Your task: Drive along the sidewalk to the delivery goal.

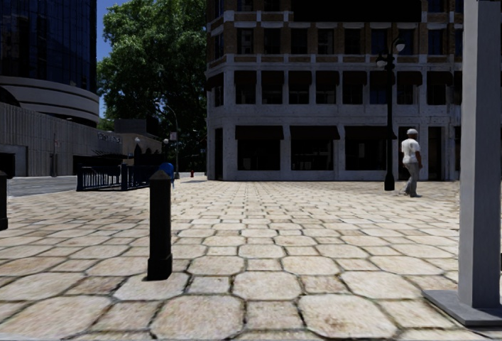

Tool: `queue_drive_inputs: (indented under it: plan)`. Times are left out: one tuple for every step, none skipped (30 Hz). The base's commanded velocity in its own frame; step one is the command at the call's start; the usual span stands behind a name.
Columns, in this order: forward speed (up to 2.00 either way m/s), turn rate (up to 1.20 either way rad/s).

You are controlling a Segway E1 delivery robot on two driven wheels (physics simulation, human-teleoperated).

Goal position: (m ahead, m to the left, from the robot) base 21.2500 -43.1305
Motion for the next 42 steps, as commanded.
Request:
queue_drive_inputs:
  plan:
    - [2.00, 0.00]
    - [2.00, 0.00]
    - [1.99, 0.00]
    - [1.86, 0.00]
    - [1.86, 0.00]
    - [1.68, 0.00]
    - [1.50, 0.00]
    - [1.37, 0.00]
    - [1.37, 0.00]
    - [1.28, 0.00]
    - [1.25, 0.00]
    - [1.25, 0.00]
    - [1.25, 0.00]
    - [1.24, -0.03]
    - [1.24, -0.20]
    - [1.24, -0.20]
    - [1.24, -0.28]
    - [1.24, -0.31]
    - [1.24, -0.32]
    - [1.24, -0.32]
    - [1.24, -0.33]
    - [1.23, -0.36]
    - [1.23, -0.43]
    - [1.23, -0.43]
    - [1.23, -0.52]
    - [1.22, -0.57]
    - [1.22, -0.57]
    - [1.22, -0.58]
    - [1.22, -0.58]
    - [1.22, -0.58]
    - [1.22, -0.58]
    - [1.22, -0.58]
    - [1.21, -0.58]
    - [1.21, -0.58]
    - [1.21, -0.58]
    - [1.21, -0.58]
    - [1.21, -0.58]
    - [1.21, -0.58]
    - [1.21, -0.58]
    - [1.21, -0.58]
    - [1.21, -0.58]
    - [1.21, -0.58]
